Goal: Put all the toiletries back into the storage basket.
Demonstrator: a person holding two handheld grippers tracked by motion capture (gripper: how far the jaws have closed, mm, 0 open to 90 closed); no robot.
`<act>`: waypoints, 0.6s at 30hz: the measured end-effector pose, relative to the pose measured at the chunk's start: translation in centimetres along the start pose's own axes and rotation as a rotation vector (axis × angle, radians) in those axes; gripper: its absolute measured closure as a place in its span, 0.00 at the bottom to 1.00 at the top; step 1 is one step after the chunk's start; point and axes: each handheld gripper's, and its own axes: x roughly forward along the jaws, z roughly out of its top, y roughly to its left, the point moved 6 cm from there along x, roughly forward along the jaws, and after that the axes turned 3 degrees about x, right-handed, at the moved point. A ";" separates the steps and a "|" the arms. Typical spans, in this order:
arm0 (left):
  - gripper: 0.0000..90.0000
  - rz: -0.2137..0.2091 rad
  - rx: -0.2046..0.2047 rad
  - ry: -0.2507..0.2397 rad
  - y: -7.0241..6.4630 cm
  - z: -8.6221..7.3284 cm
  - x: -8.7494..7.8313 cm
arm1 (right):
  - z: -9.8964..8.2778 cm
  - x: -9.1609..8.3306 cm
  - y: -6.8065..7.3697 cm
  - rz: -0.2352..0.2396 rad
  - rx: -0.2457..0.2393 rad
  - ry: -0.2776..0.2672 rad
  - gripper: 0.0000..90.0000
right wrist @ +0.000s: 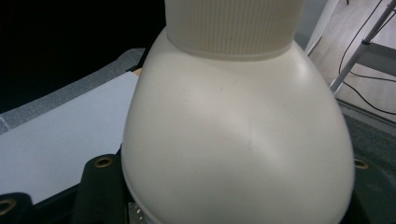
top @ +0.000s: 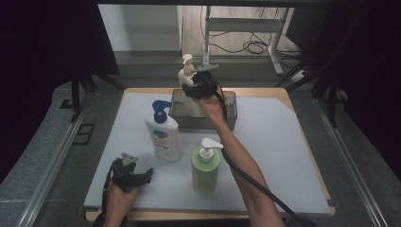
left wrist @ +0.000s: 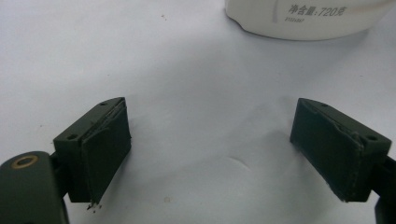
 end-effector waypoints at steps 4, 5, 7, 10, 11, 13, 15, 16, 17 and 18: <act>0.13 0.000 0.000 0.000 0.0 0.0 0.0 | -0.3 0.0 0.2 0.003 0.004 0.002 0.43; 0.13 0.000 0.000 0.000 0.0 0.0 0.0 | -0.3 0.0 0.2 0.003 0.004 0.002 0.43; 0.13 0.000 0.001 0.001 0.0 0.0 0.0 | -0.4 -0.1 0.3 0.000 0.006 0.002 0.43; 0.13 0.000 0.000 0.000 0.0 0.0 0.0 | -0.7 -0.1 0.4 0.003 0.017 0.011 0.43; 0.13 0.000 0.002 0.002 0.0 0.0 0.0 | -0.9 0.0 0.5 0.004 0.014 0.015 0.43; 0.13 0.000 0.002 0.002 0.0 0.0 0.0 | -1.1 0.1 0.6 0.006 0.016 0.023 0.43; 0.13 0.000 0.002 0.002 0.0 0.0 0.0 | -1.3 0.1 0.6 0.008 0.014 0.026 0.43; 0.13 0.000 0.002 0.001 0.0 0.0 0.0 | -1.4 0.2 0.6 0.007 0.012 0.030 0.43; 0.13 0.000 0.002 0.001 0.0 0.0 0.0 | -1.5 0.3 0.6 0.007 0.011 0.035 0.43; 0.13 0.000 0.002 0.001 0.0 0.0 0.0 | -1.7 0.4 0.7 0.008 0.010 0.041 0.43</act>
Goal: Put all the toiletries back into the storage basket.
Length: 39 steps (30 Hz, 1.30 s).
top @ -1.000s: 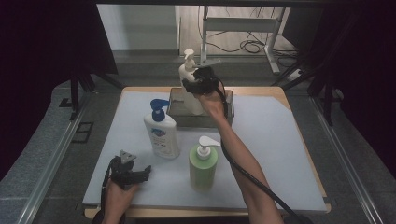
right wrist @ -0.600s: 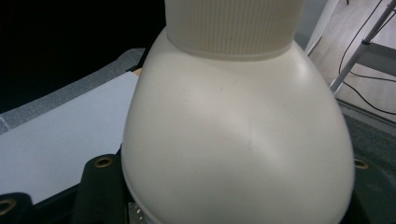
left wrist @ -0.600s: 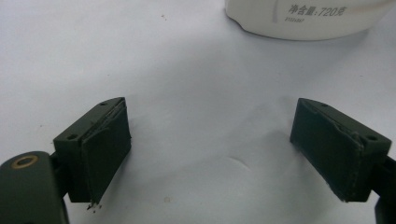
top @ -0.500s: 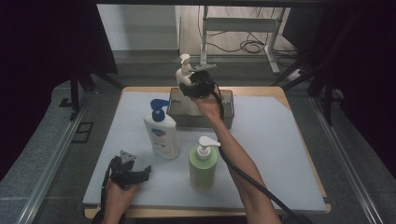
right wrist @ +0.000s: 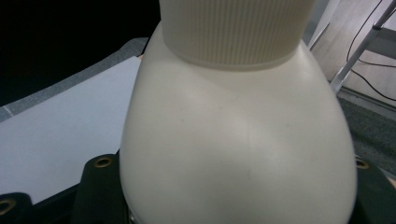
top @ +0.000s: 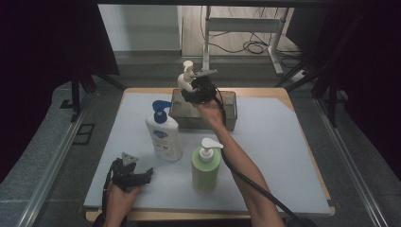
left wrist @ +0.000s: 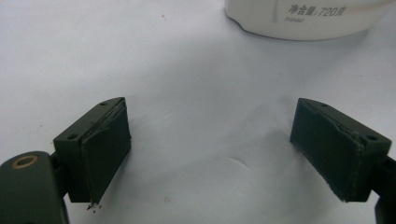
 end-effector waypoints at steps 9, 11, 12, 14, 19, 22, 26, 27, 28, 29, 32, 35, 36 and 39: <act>0.13 0.000 0.000 0.000 0.0 0.0 0.0 | -1.4 0.8 0.2 0.005 -0.006 0.032 0.43; 0.13 0.000 0.000 0.000 0.0 0.0 0.0 | -1.5 0.8 0.2 0.005 -0.006 0.035 0.43; 0.13 0.000 0.000 0.000 0.0 0.0 0.0 | -1.6 0.9 0.2 0.005 -0.005 0.034 0.43; 0.13 0.000 0.000 0.001 0.0 0.0 0.0 | -1.9 1.0 0.2 0.003 -0.005 0.040 0.43; 0.13 0.000 0.000 0.001 0.0 0.0 0.0 | -2.5 1.3 0.1 0.004 0.003 0.052 0.42; 0.13 0.000 0.000 0.001 0.0 0.0 0.0 | -2.8 1.5 0.0 0.011 0.008 0.056 0.42; 0.13 0.000 0.000 0.001 0.0 0.0 0.0 | -3.1 1.6 -0.1 0.038 0.030 0.057 0.41; 0.13 0.000 0.000 0.001 0.0 0.0 0.0 | -3.1 1.6 -0.2 0.044 0.035 0.055 0.41; 0.13 0.000 0.000 0.001 0.0 0.0 0.0 | -3.1 1.6 -0.2 0.047 0.034 0.057 0.41; 0.13 0.001 0.000 0.001 0.0 0.0 0.0 | -3.0 1.6 -0.2 0.053 0.034 0.061 0.41; 0.13 0.001 0.001 0.001 0.0 0.0 0.0 | -2.9 1.7 -0.3 0.061 0.045 0.079 0.39; 0.13 0.001 0.000 0.001 0.0 0.0 0.0 | -3.0 1.7 -0.3 0.065 0.032 0.087 0.34; 0.13 0.001 0.000 0.000 0.0 0.0 0.0 | -3.0 1.7 -0.3 0.065 0.032 0.087 0.34; 0.13 0.001 0.000 0.000 0.0 0.0 0.0 | -3.0 1.7 -0.4 0.054 0.001 0.089 0.25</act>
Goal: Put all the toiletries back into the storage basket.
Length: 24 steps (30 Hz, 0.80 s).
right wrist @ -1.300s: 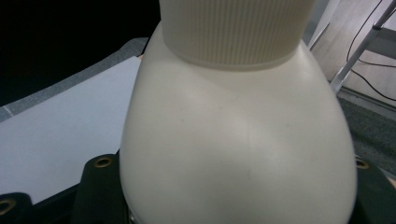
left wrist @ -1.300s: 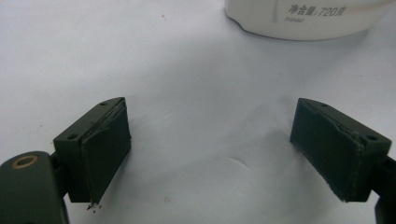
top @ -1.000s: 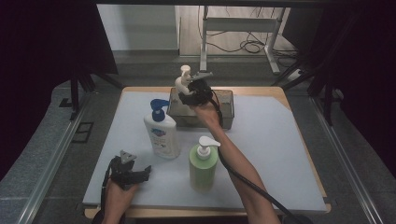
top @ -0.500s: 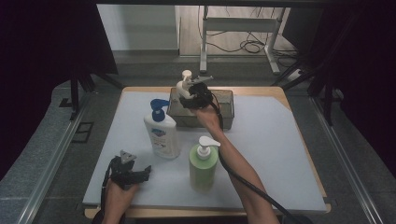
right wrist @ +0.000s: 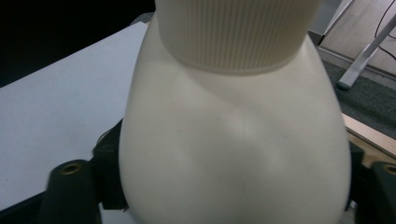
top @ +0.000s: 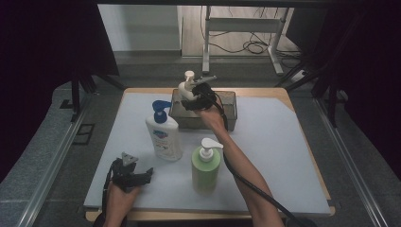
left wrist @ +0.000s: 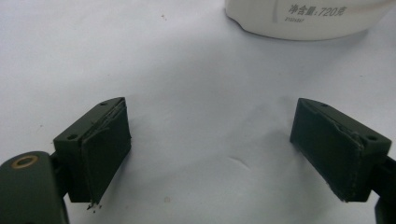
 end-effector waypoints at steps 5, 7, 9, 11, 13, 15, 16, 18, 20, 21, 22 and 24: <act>0.13 0.000 0.000 0.000 0.0 0.0 0.0 | -0.1 -0.3 -0.2 0.002 -0.006 -0.003 0.22; 0.13 0.000 0.000 0.000 0.0 0.0 0.0 | -0.4 -0.7 -0.2 0.012 -0.014 -0.001 0.21; 0.13 0.000 0.000 0.000 0.0 0.0 0.0 | -0.7 -1.0 -0.3 0.017 -0.019 0.007 0.19; 0.13 0.000 0.000 -0.001 0.0 0.0 0.0 | -1.0 -1.4 -0.5 0.022 -0.018 0.010 0.18; 0.13 0.000 0.001 -0.001 0.0 0.0 0.0 | -1.2 -1.6 -0.5 0.025 -0.016 0.012 0.18; 0.13 0.000 0.000 -0.001 0.0 0.0 0.0 | -1.6 -1.9 -0.7 0.033 -0.027 0.028 0.16; 0.13 0.000 0.000 -0.001 0.0 0.0 0.0 | -2.0 -2.2 -0.9 0.034 -0.039 0.038 0.16; 0.13 0.000 0.000 -0.001 0.0 0.0 0.0 | -2.2 -2.4 -1.0 0.039 -0.032 0.043 0.16; 0.13 0.000 0.000 -0.002 0.0 0.0 0.0 | -2.6 -2.8 -1.3 0.047 -0.026 0.041 0.17; 0.13 0.000 0.001 -0.001 0.0 0.0 0.0 | -2.7 -3.0 -1.5 0.046 -0.023 0.038 0.18; 0.13 0.000 0.001 -0.001 0.0 0.0 0.0 | -3.1 -3.3 -1.8 0.048 -0.022 0.043 0.23; 0.13 0.000 0.000 -0.001 0.0 0.0 0.0 | -3.3 -3.5 -2.0 0.047 -0.022 0.045 0.25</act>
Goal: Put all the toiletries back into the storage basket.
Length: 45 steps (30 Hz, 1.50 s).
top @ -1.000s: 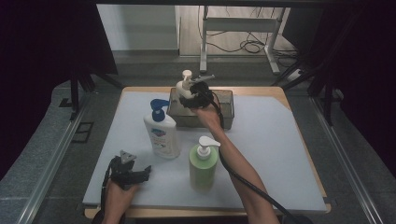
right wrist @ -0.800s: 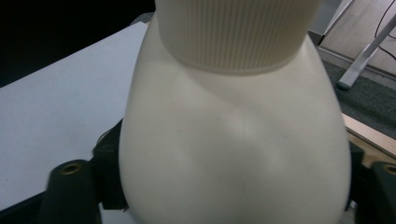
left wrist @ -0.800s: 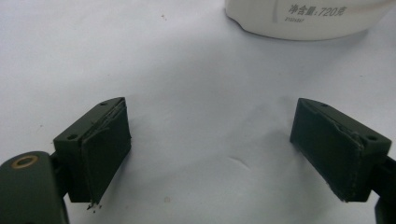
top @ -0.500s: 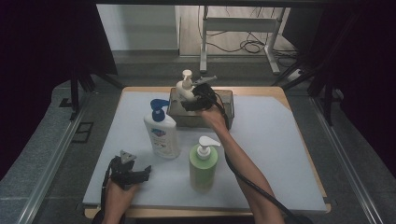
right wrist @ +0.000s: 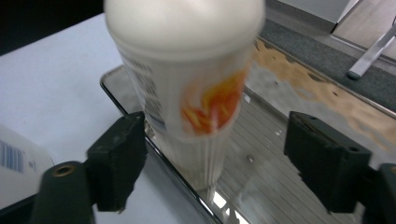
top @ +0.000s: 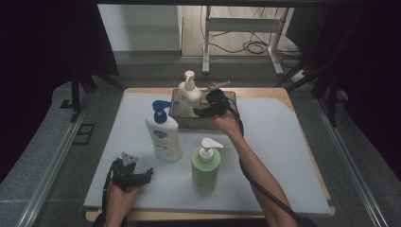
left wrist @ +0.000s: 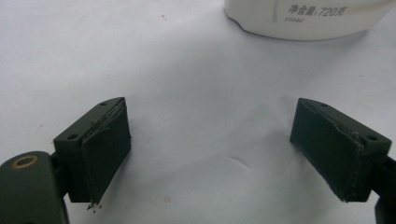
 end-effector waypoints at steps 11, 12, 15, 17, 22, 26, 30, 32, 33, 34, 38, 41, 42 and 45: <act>0.13 0.000 0.000 0.000 0.0 0.0 0.0 | -2.0 -0.7 -1.8 0.020 0.072 0.043 0.49; 0.13 0.000 0.000 0.000 0.0 0.0 0.0 | -2.2 -0.5 -2.1 0.003 0.082 0.053 0.55; 0.13 0.000 0.001 0.000 0.0 0.0 0.0 | -2.3 -0.3 -2.2 -0.003 0.096 0.058 0.60; 0.13 0.000 0.001 0.000 0.0 0.0 0.0 | -2.4 0.3 -2.1 -0.011 0.102 0.075 0.68; 0.13 0.000 0.000 -0.001 0.0 0.0 0.0 | -2.4 1.1 -2.2 -0.041 0.099 0.091 0.80; 0.13 0.000 0.000 0.000 0.0 0.0 0.0 | -2.1 1.8 -2.5 -0.062 0.118 0.093 0.94; 0.13 0.000 0.001 0.001 0.0 0.0 0.0 | -1.9 2.4 -2.2 -0.057 0.122 0.105 0.99; 0.13 0.000 0.000 0.000 0.0 0.0 0.0 | -1.9 2.7 -2.0 -0.055 0.130 0.111 1.00; 0.13 0.000 0.000 0.000 0.0 0.0 0.0 | -2.0 2.8 -2.0 -0.055 0.127 0.115 1.00; 0.13 0.000 0.000 0.001 0.0 0.0 0.0 | -2.0 3.0 -2.0 -0.056 0.130 0.120 1.00; 0.13 0.000 0.000 0.001 0.0 0.0 0.0 | -2.2 3.4 -2.1 -0.051 0.137 0.132 1.00; 0.13 0.000 0.000 0.001 0.0 0.0 0.0 | -2.2 3.7 -1.9 -0.039 0.150 0.142 1.00; 0.13 0.000 0.000 0.001 0.0 0.0 0.0 | -2.2 3.8 -1.8 -0.040 0.152 0.145 1.00; 0.13 0.000 0.000 0.001 0.0 0.0 0.0 | -2.2 4.0 -1.9 -0.044 0.171 0.154 1.00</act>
